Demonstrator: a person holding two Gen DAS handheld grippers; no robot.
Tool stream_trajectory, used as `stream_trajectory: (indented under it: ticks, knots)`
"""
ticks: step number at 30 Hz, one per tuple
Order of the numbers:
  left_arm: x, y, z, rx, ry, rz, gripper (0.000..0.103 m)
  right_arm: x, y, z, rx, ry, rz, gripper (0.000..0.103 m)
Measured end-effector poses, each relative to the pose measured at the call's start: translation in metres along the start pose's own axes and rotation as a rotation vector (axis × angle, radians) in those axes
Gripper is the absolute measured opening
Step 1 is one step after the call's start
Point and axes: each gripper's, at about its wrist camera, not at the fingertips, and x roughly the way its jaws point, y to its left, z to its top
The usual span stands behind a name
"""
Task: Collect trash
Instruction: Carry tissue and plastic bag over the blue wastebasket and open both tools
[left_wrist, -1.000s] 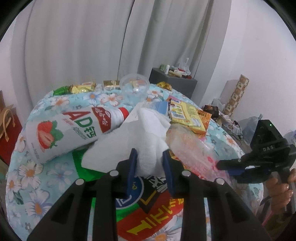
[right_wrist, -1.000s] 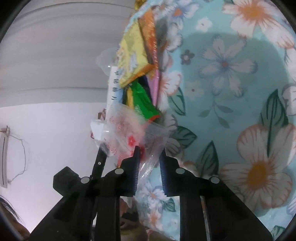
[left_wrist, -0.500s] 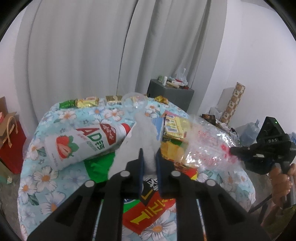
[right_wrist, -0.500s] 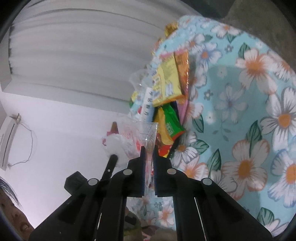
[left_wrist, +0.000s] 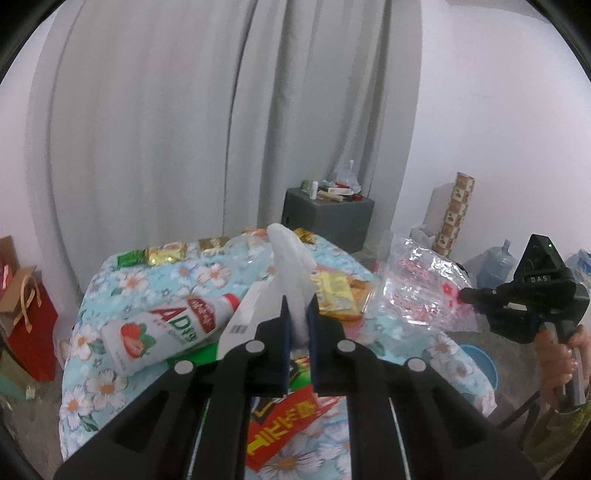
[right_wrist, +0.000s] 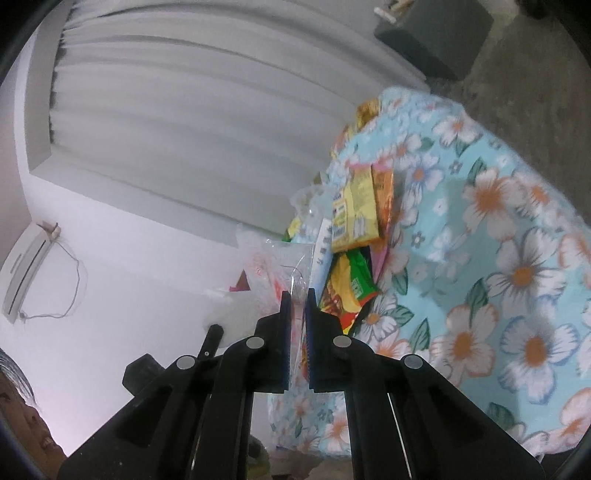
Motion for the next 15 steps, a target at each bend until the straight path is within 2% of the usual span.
stream_trajectory:
  ticks: [5,9,14,15]
  knots:
    - [0.005,-0.026,0.012,0.035,-0.008,-0.054,0.008,-0.024,-0.003,0.001,-0.015,-0.068,-0.023,0.005]
    - [0.019,-0.051,0.024,0.054,0.006,-0.141,0.008,-0.063,-0.009,0.003,-0.025,-0.157,-0.076,0.005]
    - [0.055,-0.091,0.042,0.053,0.076,-0.297,0.008,-0.112,-0.022,0.002,-0.034,-0.293,-0.184,0.005]
    - [0.068,-0.105,0.047,0.051,0.099,-0.351,0.007,-0.123,-0.026,0.002,-0.032,-0.323,-0.214,0.005]
